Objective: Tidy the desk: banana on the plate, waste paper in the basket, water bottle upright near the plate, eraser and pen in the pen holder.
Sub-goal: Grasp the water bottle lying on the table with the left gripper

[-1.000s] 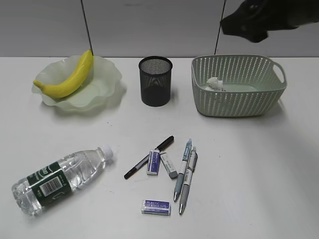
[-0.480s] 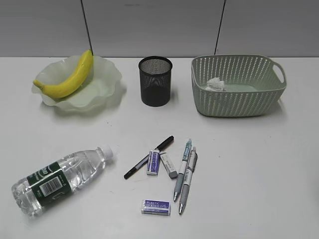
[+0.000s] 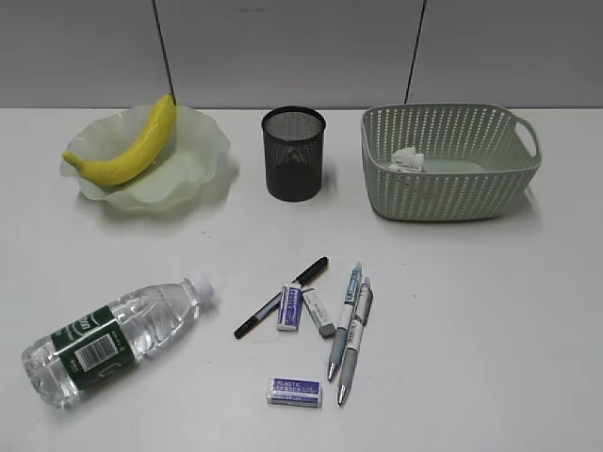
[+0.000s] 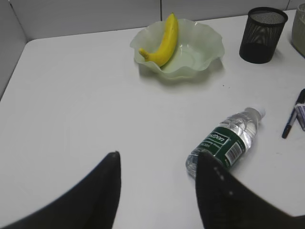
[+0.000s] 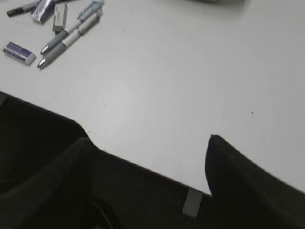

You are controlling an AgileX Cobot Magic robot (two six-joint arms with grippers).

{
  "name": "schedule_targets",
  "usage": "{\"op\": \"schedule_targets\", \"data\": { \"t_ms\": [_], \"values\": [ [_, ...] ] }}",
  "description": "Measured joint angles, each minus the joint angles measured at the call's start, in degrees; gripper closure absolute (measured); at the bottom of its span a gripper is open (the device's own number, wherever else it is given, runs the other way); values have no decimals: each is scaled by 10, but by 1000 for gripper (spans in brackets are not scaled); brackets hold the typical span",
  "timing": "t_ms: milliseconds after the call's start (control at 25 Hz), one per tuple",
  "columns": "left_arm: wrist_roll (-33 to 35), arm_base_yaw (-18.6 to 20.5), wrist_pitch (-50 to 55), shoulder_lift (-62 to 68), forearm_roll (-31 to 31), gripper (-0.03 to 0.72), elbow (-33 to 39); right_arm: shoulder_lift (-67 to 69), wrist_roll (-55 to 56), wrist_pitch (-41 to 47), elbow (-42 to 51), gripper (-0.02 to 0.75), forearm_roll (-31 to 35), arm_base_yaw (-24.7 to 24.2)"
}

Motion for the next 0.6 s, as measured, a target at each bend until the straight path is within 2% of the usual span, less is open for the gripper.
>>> {"op": "schedule_targets", "data": {
  "t_ms": [160,320,400,600],
  "values": [
    [0,0,0,10,0,307,0,-89,0,6,0,161,0,0],
    [10,1,-11,54,-12,307,-6,-96,3,5,1,161,-3,0],
    [53,1,-45,93,-38,307,-16,-96,7,-6,5,161,-5,0],
    [190,1,-137,258,-153,309,-24,-96,12,-54,24,162,-9,0]
  ]
}}
